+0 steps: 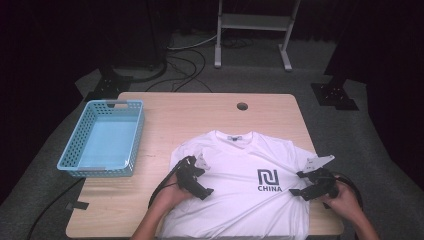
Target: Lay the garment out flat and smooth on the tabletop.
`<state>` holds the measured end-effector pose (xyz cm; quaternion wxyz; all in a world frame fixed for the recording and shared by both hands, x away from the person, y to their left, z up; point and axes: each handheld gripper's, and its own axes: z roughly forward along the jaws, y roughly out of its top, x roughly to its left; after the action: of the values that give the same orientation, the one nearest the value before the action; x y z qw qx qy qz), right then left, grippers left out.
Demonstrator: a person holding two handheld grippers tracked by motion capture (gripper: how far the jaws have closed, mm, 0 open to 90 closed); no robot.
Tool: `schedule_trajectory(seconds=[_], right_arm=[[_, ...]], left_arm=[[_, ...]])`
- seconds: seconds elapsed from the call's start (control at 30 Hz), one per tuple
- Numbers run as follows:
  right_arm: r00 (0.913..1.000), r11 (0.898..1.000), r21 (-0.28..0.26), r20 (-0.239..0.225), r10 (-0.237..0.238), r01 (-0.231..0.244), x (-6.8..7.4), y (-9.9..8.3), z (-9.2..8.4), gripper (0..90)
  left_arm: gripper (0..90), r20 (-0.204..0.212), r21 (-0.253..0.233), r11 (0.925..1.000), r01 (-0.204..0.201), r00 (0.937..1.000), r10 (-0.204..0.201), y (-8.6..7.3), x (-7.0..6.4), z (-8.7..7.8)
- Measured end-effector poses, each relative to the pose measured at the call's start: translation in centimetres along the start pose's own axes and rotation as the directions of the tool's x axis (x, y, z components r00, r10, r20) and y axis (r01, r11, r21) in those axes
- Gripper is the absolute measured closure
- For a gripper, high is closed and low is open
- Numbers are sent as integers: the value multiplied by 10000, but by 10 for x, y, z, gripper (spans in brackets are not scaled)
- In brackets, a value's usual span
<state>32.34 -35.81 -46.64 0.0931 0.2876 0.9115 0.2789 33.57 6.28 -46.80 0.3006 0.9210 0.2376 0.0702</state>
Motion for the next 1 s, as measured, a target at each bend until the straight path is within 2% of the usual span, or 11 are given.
schedule_trajectory(seconds=[0.17,0.27,0.33,0.57,0.6,0.63,0.7,0.77,0.83,0.9,1.0], right_arm=[[9999,9999,62,84,86,-86,0,-7,-5,232],[9993,9992,312,292,248,-257,3,-4,-5,208],[9991,9991,320,323,275,-286,8,2,-5,198],[9990,9989,-144,-19,-450,450,33,30,0,190],[9990,9989,-144,-19,-450,450,33,30,0,190],[9980,9979,-208,-126,-612,610,40,39,4,184],[9966,9966,-259,-243,-786,780,45,45,8,184],[9961,9962,-237,-274,-840,834,48,47,10,184],[9943,9947,-87,-303,-1022,1020,52,51,15,184],[9955,9961,63,-346,-882,885,52,51,20,184],[9961,9967,119,-358,-803,808,50,50,23,184]], left_arm=[[76,88,13,9996,-270,9996,269,3,-8,3],[81,35,-35,9984,-566,9984,566,5,-8,-1],[81,-61,-257,9982,-544,9985,543,6,-3,-10],[82,-744,-680,9967,-436,9965,385,-1,28,-49],[103,-744,-680,9967,-436,9965,385,-1,28,-49],[123,-675,-814,9962,-317,9974,263,-6,37,-57],[148,-646,-852,9962,-169,9978,114,-12,43,-62],[180,-555,-798,9967,-178,9984,134,-17,47,-65],[260,-386,-668,9977,-106,9992,80,-25,50,-66],[356,-203,-517,9986,-147,9997,137,-32,50,-66],[445,259,-175,9998,-49,9996,53,-43,50,-62]])
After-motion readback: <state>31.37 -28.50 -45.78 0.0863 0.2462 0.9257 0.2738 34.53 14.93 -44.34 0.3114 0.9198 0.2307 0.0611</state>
